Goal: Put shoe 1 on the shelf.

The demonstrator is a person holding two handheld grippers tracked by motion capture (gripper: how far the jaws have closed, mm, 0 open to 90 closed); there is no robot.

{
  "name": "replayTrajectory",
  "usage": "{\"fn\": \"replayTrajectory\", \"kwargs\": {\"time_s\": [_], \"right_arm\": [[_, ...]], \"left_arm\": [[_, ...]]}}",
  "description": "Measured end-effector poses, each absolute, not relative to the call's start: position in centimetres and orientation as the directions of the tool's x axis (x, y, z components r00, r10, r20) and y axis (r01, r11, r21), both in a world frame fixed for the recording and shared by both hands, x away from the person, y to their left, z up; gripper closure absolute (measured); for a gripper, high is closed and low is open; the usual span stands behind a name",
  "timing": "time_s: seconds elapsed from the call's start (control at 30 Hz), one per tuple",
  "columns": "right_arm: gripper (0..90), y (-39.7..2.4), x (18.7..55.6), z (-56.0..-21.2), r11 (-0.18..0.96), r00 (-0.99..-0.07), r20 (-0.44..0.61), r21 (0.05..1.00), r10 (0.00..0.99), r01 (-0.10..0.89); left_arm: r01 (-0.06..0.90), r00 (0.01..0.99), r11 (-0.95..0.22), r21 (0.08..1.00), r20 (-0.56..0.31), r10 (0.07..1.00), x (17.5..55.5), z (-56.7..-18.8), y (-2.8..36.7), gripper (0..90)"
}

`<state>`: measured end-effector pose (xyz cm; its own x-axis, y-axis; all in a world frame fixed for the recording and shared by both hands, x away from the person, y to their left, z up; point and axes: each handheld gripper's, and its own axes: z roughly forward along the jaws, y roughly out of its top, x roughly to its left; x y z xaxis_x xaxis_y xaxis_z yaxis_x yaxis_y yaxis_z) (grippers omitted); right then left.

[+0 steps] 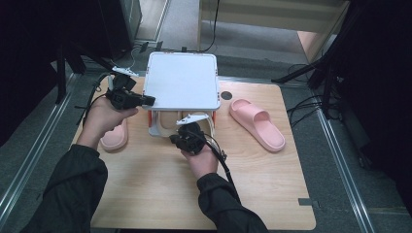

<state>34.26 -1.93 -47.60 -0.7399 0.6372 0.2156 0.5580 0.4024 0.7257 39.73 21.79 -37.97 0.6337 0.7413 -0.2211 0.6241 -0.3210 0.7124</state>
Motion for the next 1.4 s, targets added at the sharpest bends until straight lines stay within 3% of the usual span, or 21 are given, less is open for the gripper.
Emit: {"fn": "replayTrajectory", "kwargs": {"time_s": [0.87,1.4], "right_arm": [[89.7,-11.1,29.3,-47.4,0.392,-0.735,0.251,0.714,0.63,0.58],[90.0,-12.8,29.5,-49.6,0.378,-0.691,0.272,0.676,0.67,0.632]], "left_arm": [[0.629,0.629,-0.312,0.712,-0.23,0.742,39.7,-38.0,21.8,89.4],[0.631,0.626,-0.308,0.712,-0.233,0.744,39.7,-38.0,21.8,89.4]]}}
